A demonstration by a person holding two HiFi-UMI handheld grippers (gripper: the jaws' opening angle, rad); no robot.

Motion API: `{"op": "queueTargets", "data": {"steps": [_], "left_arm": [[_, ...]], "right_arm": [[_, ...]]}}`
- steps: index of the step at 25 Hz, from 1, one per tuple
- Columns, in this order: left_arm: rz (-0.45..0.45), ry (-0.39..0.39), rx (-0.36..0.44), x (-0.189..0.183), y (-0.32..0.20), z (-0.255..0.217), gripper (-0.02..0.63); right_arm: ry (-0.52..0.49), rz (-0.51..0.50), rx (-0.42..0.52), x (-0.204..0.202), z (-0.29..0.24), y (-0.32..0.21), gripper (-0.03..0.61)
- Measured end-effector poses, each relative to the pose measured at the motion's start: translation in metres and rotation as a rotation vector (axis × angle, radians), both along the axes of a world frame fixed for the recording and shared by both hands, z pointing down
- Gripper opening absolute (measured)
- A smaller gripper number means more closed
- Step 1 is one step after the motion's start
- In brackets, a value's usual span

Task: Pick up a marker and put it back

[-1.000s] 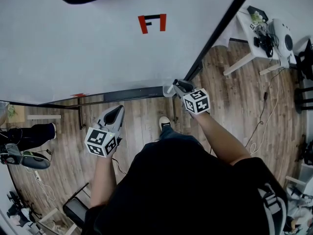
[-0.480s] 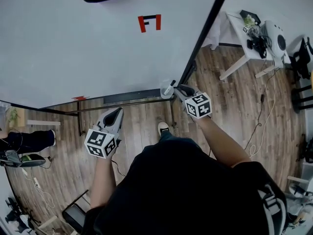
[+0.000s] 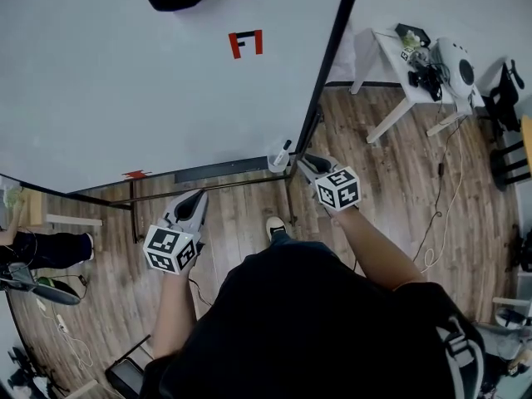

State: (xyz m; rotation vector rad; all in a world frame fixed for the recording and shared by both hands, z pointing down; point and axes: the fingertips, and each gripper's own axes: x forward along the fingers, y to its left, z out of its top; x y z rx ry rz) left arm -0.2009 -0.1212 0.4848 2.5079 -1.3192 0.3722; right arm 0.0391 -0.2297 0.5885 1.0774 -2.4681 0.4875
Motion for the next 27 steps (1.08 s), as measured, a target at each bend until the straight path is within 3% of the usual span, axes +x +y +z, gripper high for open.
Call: {"op": "queueTargets", "data": {"steps": [27], "left_arm": [[0.025, 0.000, 0.034, 0.011, 0.044, -0.015, 0.012]], "right_arm": [[-0.020, 0.021, 0.024, 0.019, -0.020, 0.060, 0.061]]}}
